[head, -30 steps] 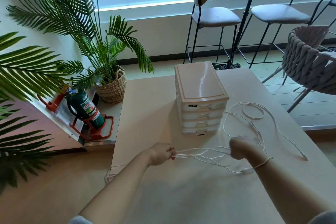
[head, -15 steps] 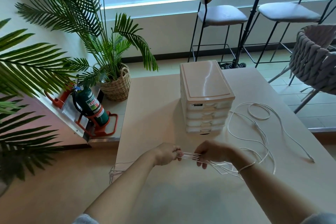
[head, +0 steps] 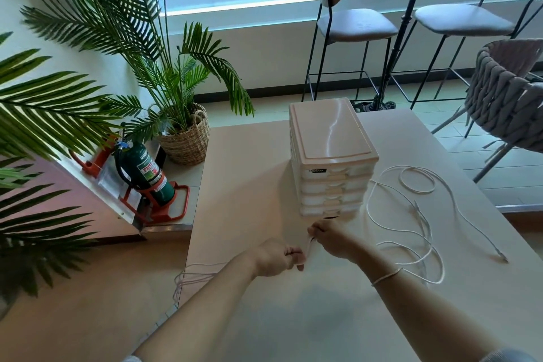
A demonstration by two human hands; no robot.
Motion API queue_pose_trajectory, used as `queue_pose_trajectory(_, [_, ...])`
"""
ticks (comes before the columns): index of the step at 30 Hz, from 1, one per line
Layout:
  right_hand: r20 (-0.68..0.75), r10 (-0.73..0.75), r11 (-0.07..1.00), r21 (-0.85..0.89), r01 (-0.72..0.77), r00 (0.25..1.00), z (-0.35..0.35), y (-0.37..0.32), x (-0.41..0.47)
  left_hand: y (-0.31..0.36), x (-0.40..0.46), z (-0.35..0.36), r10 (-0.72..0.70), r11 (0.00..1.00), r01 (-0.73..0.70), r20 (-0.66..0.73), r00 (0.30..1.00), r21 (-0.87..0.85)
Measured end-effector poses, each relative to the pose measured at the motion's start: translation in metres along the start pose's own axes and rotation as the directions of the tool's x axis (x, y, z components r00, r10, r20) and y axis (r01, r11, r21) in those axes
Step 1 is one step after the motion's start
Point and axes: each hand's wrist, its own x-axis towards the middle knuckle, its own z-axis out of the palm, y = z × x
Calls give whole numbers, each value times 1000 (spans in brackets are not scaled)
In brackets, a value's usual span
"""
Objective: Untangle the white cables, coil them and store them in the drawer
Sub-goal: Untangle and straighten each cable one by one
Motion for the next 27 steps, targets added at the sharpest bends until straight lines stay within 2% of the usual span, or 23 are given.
queue_pose_trajectory(2, [-21, -5, 1000, -23, 4, 1000, 3, 0, -3, -5, 0, 0, -15, 1000, 15, -15, 1000, -3])
queue_pose_trajectory(6, [190, 3, 1000, -29, 3, 982, 5, -3, -19, -18, 2, -15, -51, 999, 48, -150, 987, -19])
queue_pose_trajectory(8, [218, 3, 997, -70, 13, 976, 4, -4, -21, -19, 5, -17, -49, 999, 47, -165, 985, -18])
queue_pose_trajectory(14, [38, -43, 987, -150, 48, 998, -8, -7, -9, -7, 2, 3, -9, 1000, 9, 26, 1000, -11])
queue_pose_trajectory(19, [18, -19, 998, -60, 20, 1000, -7, 4, -6, -14, -2, -1, -3, 993, 5, 17, 1000, -120])
queue_pose_trajectory(27, [54, 55, 998, -7, -55, 997, -7, 16, -13, -64, -22, -21, -175, 984, 175, 22, 984, 12])
